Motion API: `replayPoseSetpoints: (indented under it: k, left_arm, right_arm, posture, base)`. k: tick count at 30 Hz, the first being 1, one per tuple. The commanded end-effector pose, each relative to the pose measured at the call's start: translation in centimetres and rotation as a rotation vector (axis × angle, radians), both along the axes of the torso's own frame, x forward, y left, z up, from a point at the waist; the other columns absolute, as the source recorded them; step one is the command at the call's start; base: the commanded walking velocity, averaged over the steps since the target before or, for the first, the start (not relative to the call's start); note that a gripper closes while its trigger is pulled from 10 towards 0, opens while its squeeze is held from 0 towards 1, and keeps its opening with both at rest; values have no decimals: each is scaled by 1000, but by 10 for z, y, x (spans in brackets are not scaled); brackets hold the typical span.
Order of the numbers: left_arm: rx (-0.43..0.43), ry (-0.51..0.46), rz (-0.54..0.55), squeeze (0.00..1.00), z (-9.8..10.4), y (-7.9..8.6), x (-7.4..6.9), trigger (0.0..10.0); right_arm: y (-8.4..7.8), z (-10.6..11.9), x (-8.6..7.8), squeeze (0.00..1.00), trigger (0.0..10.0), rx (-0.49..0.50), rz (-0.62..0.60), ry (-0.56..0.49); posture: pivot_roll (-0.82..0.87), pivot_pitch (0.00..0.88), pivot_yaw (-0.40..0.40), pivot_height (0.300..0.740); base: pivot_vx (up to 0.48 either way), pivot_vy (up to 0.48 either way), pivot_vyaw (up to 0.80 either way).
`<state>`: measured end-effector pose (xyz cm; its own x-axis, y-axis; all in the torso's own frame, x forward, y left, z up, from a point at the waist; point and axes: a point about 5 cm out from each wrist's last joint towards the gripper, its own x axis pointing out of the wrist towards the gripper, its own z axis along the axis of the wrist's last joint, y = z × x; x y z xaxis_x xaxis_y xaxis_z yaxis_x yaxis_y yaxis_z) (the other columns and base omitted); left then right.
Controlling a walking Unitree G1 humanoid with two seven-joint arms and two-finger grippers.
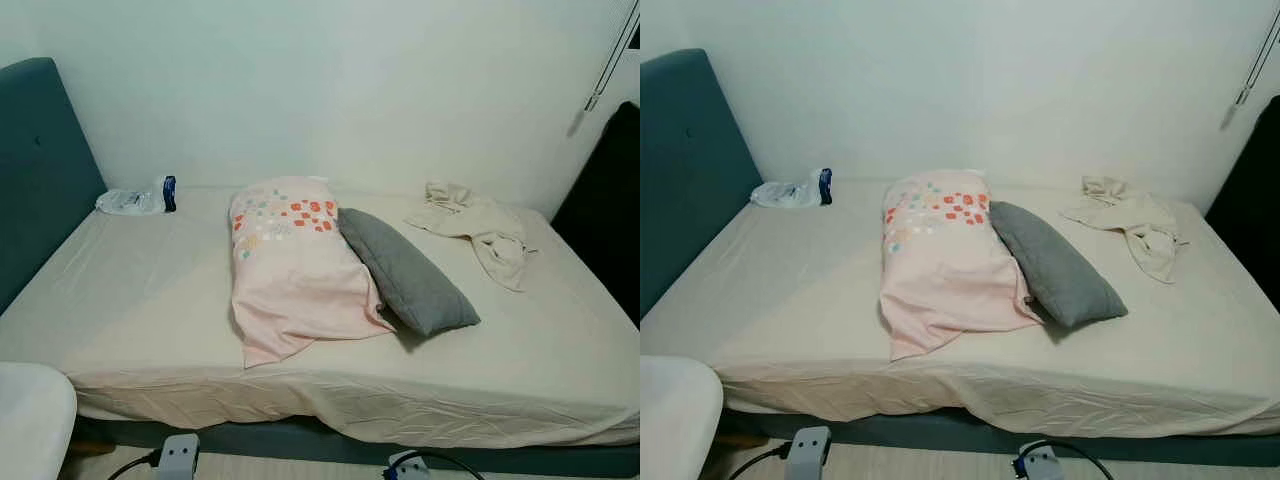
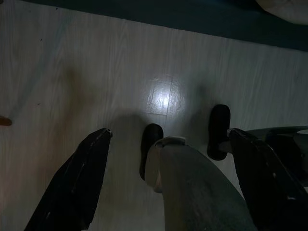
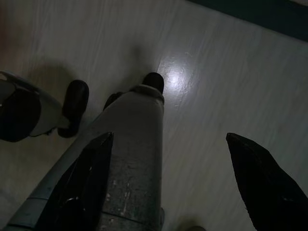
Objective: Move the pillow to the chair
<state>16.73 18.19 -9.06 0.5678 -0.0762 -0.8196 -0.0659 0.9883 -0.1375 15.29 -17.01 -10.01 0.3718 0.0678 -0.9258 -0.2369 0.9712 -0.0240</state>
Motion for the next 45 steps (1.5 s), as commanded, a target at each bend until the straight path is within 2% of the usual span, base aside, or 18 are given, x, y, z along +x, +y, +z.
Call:
replayPoseSetpoints:
  k: [1,9,10,14,15,16,17,19,21,29,33,35,36,38,40,41,44,45]
  left_arm:
    - [0,1,13,0,0,3,-2,10000]
    - [0,-29,-16,0,4,2,7,10000]
    - [13,-58,-100,0,8,-1,17,10000]
    - [20,-71,-140,0,11,-3,21,10000]
    - [51,-131,-231,0,23,0,43,10000]
    - [64,-152,-255,0,28,2,51,10000]
    - [64,-152,-255,0,28,2,51,10000]
    - [64,-188,-268,0,37,5,63,10000]
    - [66,-199,-296,0,41,4,70,10000]
    - [50,-174,-300,0,34,-1,59,10000]
    - [45,-177,-295,0,34,-2,59,10000]
    - [23,-188,-262,0,34,-3,61,10000]
    - [14,-188,-274,0,35,-5,61,10000]
    - [9,-186,-286,0,35,-6,62,10000]
    - [-4,-190,-322,0,40,-7,69,10000]
    - [-10,-194,-358,0,43,-10,73,10000]
    - [1,-195,-407,0,45,-13,76,10000]
    - [11,-200,-429,0,46,-16,79,10000]
  right_arm:
    - [3,0,0,0,10000,6,4,2]
    - [2,-1,-2,0,10000,3,10,8]
    - [1,0,-1,0,10000,2,10,6]
    - [1,0,0,0,10000,2,9,4]
    - [2,0,1,0,10000,5,9,2]
    - [2,0,1,0,10000,8,8,0]
    - [2,0,1,0,10000,8,8,0]
    - [3,0,0,0,10000,10,10,1]
    - [5,-1,-2,0,10000,10,18,7]
    - [6,-2,-5,0,10000,19,16,11]
    - [6,-1,-3,0,10000,24,18,5]
    - [2,0,0,0,10000,16,10,-5]
    - [-4,1,2,0,10000,11,-46,-17]
    - [-8,2,3,0,10000,7,-88,-25]
    - [-18,5,9,0,10000,18,-221,-66]
    - [-22,7,11,0,10000,26,-297,-86]
    - [-25,8,13,0,10000,43,-370,-105]
    - [-25,9,15,0,10000,57,-392,-117]
  posture:
    - [105,0,-37,740]
    - [106,0,-37,740]
    - [106,0,-41,740]
    - [109,0,-43,740]
    - [106,0,-34,740]
    - [108,0,-30,740]
    - [108,0,-30,740]
    - [113,0,-24,740]
    - [110,0,-23,740]
    - [103,0,-42,740]
    - [104,0,-44,740]
    - [78,0,20,740]
    - [28,0,95,740]
    - [28,0,95,740]
    - [-126,0,248,740]
    - [-140,0,242,740]
    - [-142,0,227,740]
    - [-140,0,177,740]
  base:
    - [0,0,0]
    - [0,0,0]
    - [0,0,0]
    - [0,0,0]
    - [0,0,0]
    - [0,0,0]
    - [0,0,0]
    - [0,0,0]
    - [0,0,0]
    - [0,0,0]
    - [0,0,0]
    - [0,0,0]
    - [0,0,0]
    - [0,0,0]
    - [0,0,0]
    - [0,0,0]
    - [0,0,0]
    - [0,0,0]
